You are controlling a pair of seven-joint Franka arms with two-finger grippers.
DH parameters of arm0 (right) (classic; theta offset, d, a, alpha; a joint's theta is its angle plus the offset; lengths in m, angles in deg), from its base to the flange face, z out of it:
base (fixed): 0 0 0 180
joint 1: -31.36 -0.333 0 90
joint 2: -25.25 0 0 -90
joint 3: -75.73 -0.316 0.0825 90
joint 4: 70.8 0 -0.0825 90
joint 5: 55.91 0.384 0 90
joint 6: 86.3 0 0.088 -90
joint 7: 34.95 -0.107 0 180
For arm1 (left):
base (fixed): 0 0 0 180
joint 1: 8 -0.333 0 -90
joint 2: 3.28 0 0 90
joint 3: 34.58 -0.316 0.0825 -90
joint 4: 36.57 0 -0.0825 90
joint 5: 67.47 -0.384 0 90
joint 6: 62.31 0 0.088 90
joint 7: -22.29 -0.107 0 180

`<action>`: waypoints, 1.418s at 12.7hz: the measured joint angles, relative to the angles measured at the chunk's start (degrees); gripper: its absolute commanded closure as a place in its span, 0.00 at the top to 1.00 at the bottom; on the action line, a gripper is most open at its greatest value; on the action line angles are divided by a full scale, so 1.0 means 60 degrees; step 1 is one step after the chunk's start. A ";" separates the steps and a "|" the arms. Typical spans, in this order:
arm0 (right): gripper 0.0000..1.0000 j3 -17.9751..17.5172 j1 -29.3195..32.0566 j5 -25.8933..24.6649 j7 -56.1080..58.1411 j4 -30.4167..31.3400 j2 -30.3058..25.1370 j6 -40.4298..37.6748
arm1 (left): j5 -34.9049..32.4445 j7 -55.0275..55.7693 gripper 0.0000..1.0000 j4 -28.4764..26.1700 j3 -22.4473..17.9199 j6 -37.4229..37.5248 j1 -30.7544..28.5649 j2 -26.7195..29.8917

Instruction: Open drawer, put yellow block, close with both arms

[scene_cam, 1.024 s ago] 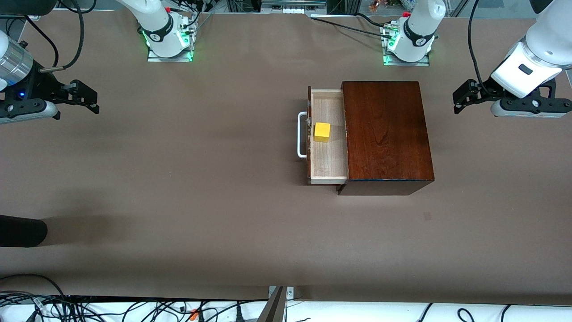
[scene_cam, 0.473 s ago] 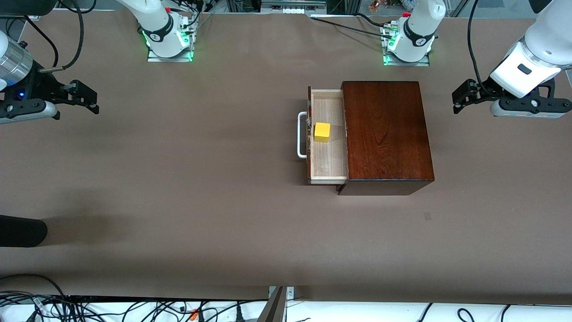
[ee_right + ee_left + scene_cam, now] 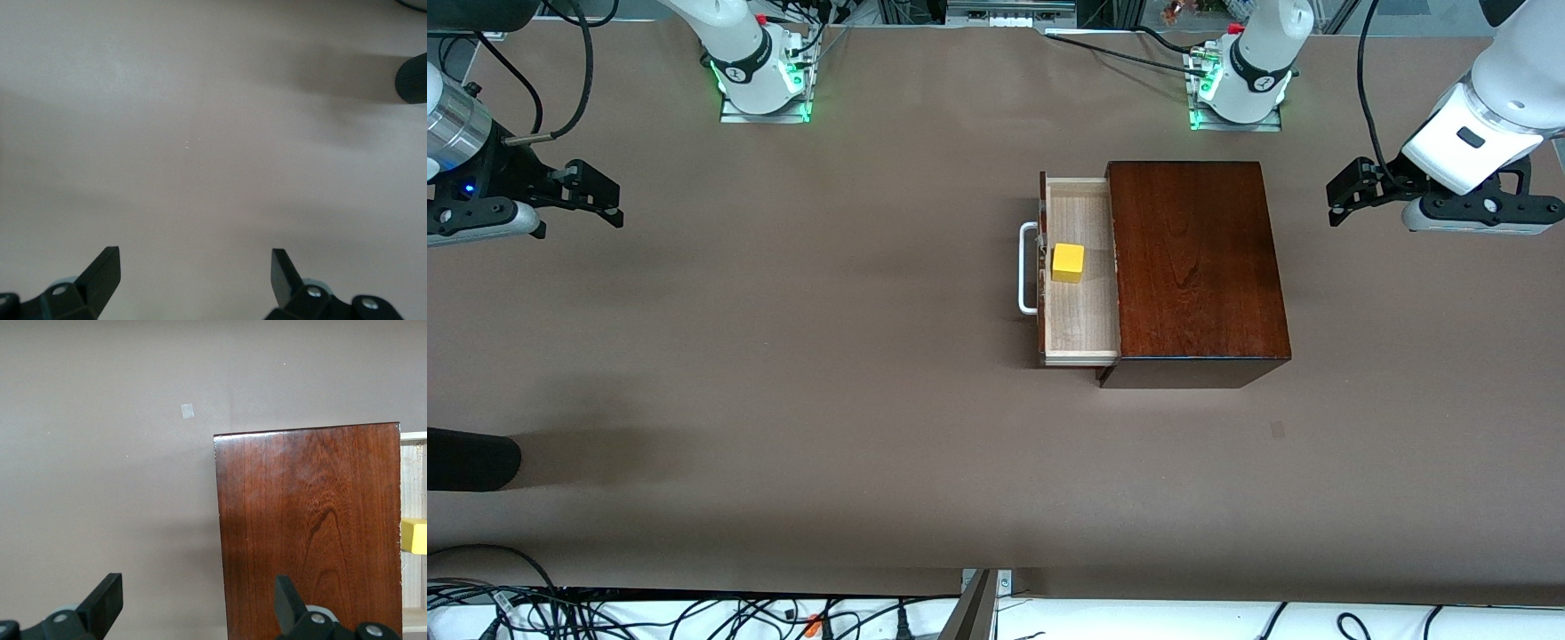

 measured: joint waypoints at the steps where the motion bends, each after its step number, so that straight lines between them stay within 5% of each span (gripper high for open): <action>1: 1.00 0.0006 0.0001 0.0000 -0.0001 0.0000 0.0008 0.0000 | 0.0000 0.0000 1.00 0.0000 0.0000 0.0000 0.0000 0.0000; 14: 1.00 0.0017 0.0002 0.0000 -0.0004 0.0000 0.0012 0.0004 | 0.0000 0.0000 1.00 0.0000 0.0055 0.0020 0.0010 -0.0061; 18: 1.00 0.0022 0.0004 0.0000 -0.0004 -0.0003 0.0014 0.0004 | 0.0031 -0.0049 1.00 0.0007 0.0881 0.0107 0.0495 -0.0400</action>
